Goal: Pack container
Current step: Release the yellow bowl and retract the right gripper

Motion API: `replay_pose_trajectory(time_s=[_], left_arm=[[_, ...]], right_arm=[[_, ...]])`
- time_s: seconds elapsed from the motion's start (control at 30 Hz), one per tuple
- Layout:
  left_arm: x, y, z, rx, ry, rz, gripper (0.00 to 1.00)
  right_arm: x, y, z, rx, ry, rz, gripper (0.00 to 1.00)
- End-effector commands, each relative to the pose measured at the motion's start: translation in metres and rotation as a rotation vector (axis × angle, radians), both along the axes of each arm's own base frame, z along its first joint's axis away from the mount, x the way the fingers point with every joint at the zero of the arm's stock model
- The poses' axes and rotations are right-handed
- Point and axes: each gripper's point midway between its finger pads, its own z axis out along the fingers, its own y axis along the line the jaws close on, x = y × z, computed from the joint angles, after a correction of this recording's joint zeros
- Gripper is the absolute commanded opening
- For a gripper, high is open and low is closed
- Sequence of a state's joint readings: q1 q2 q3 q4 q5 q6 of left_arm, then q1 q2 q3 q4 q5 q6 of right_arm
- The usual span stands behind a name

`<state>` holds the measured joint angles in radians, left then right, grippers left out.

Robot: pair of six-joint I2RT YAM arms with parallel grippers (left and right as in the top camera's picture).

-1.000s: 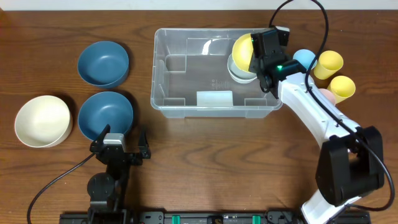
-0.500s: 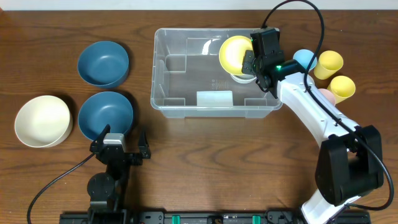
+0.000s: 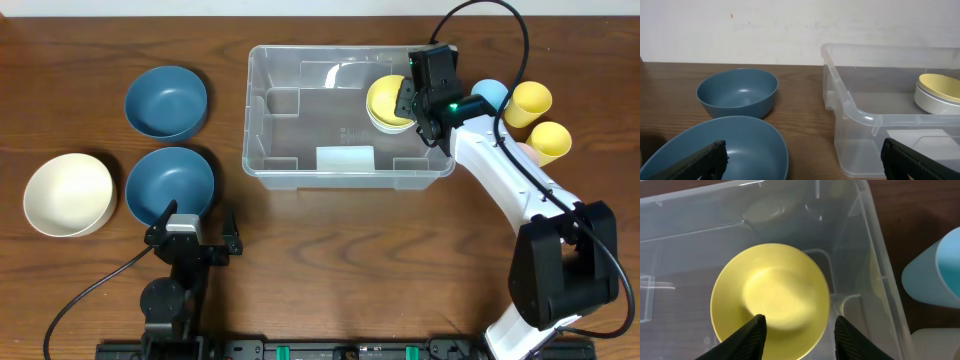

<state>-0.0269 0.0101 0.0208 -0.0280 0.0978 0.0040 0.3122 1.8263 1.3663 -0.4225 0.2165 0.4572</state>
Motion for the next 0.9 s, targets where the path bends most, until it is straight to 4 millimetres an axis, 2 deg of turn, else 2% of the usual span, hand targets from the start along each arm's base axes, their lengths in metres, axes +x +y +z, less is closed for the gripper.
replay_pose_trajectory(time_s=[0.0, 0.13, 0.23, 0.37, 0.47, 0.53, 0.6, 0.67, 0.77, 0.87], left_arm=[[-0.001, -0.001, -0.015, 0.012, 0.044, -0.011, 0.98], [-0.001, -0.001, -0.015, 0.012, 0.044, -0.011, 0.98], [-0.001, -0.001, -0.015, 0.012, 0.044, -0.011, 0.98], [-0.001, -0.001, -0.015, 0.012, 0.044, -0.011, 0.98], [-0.001, -0.001, -0.015, 0.012, 0.044, -0.011, 0.98], [-0.001, -0.001, -0.015, 0.012, 0.044, -0.011, 0.98], [-0.001, -0.001, -0.015, 0.012, 0.044, -0.011, 0.98], [-0.001, -0.001, -0.015, 0.012, 0.044, -0.011, 0.98], [-0.001, -0.001, -0.015, 0.012, 0.044, -0.011, 0.98], [-0.001, -0.001, -0.015, 0.012, 0.044, -0.011, 0.98]], right_arm=[[0.001, 0.004, 0.013, -0.013, -0.017, 0.038, 0.45], [-0.010, 0.014, 0.048, 0.007, -0.042, 0.078, 0.47], [-0.027, 0.010, 0.085, 0.037, -0.043, 0.080, 0.64], [-0.062, -0.025, 0.129, 0.049, -0.017, 0.003, 0.72], [-0.091, -0.067, 0.144, 0.045, 0.015, -0.088, 0.78], [-0.111, -0.100, 0.144, 0.038, 0.063, -0.177, 0.81], [-0.131, -0.135, 0.134, 0.027, 0.143, -0.274, 0.81], [-0.145, -0.158, 0.119, 0.033, 0.214, -0.345, 0.82], [-0.159, -0.179, 0.089, 0.058, 0.302, -0.416, 0.82], [-0.164, -0.193, 0.060, 0.064, 0.349, -0.462, 0.81]])
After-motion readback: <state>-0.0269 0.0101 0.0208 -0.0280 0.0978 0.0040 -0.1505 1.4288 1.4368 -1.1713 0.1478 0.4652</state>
